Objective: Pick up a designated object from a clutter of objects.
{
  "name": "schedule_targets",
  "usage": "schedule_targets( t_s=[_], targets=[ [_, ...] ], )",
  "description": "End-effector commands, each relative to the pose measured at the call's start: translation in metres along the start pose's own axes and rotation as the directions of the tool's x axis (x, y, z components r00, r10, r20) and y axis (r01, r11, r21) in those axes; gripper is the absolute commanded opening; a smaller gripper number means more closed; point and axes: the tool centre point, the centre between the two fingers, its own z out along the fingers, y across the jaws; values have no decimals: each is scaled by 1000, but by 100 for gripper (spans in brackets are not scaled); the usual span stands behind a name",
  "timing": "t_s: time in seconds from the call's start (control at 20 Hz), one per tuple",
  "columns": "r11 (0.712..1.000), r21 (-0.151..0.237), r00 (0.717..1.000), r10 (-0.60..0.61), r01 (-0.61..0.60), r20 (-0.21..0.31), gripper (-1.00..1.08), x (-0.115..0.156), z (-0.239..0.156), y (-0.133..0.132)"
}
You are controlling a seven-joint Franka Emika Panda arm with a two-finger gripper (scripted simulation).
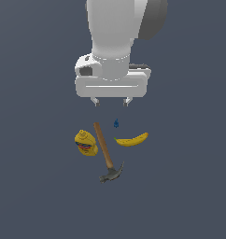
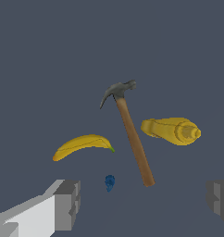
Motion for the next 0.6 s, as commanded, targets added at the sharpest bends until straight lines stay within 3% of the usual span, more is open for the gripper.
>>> schedule_targets(
  t_s=[0.0, 0.55],
  targets=[
    [1000, 0, 1000, 0, 0, 0, 100, 0, 0, 0],
    [999, 19, 1000, -28, 28, 11, 100, 2, 1, -32]
  ],
)
